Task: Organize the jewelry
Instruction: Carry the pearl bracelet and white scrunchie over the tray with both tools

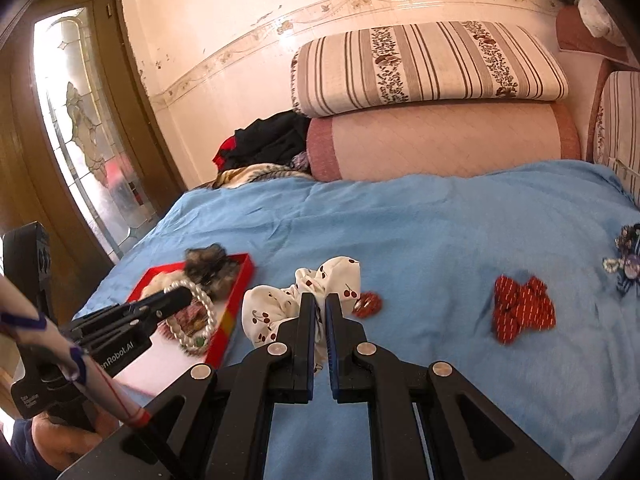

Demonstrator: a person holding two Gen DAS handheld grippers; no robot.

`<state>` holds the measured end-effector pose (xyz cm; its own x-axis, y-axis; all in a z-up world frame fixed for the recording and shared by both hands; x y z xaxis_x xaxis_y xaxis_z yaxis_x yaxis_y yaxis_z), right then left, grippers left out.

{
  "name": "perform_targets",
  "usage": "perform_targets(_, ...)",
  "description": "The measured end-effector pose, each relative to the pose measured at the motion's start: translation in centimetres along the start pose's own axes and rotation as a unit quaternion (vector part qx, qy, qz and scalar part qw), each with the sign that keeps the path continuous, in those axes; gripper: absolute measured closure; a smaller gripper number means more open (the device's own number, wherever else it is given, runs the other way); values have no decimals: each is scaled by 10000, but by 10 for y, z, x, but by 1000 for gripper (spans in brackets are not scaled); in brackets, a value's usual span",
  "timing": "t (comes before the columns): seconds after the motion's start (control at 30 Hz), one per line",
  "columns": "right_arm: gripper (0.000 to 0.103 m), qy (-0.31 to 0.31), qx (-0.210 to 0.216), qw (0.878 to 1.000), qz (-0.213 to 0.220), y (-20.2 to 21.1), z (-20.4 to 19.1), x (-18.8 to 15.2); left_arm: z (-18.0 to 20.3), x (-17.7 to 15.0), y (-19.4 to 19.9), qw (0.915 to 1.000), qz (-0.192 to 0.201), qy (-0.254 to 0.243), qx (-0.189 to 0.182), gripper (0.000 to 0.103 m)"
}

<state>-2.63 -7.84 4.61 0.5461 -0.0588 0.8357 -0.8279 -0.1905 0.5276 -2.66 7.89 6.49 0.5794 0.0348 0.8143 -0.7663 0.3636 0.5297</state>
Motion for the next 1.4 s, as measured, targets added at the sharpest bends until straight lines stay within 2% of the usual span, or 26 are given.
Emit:
perform_targets(0.17,97,63,112,9999,1,25,-18,-6,-9,-11,34,9997,131,115,186,94)
perform_targets(0.43,97,442,344,9980,290,71,-60,-3,-32,-18,90,9978,403,328,418,94)
perform_targets(0.6,97,642,492,9964,271,77,-86,-7,-60,-17,107,9958,545,513,531,94)
perform_targets(0.77,97,756,606,9952,148,66,-108,-9,-116,-15,114,9909,656,888,766,94)
perform_targets(0.97,97,938,848,9918,-197,35,-143,-19,-176,-27,106,9860,551,1220,990,94)
perform_targets(1.23,97,1234,1033,9856,-526,-15,-197,-33,-207,-51,75,9860,61,1427,859,94)
perform_targets(1.4,97,1297,1045,9832,-746,-40,-211,-50,-216,-57,73,9843,-14,1500,933,94)
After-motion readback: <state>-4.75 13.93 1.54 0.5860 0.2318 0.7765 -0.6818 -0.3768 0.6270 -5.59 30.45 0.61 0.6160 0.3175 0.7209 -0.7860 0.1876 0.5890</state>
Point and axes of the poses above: each gripper's, at about its wrist camera, not at the fingertips, and y roughly against the way its jaws point, z to its right, x to its top, the point moved 9 cm from there along -y, roughly the way its jaws point, and after that the axes turned 14 degrees about -x, right-handed, at the moved point
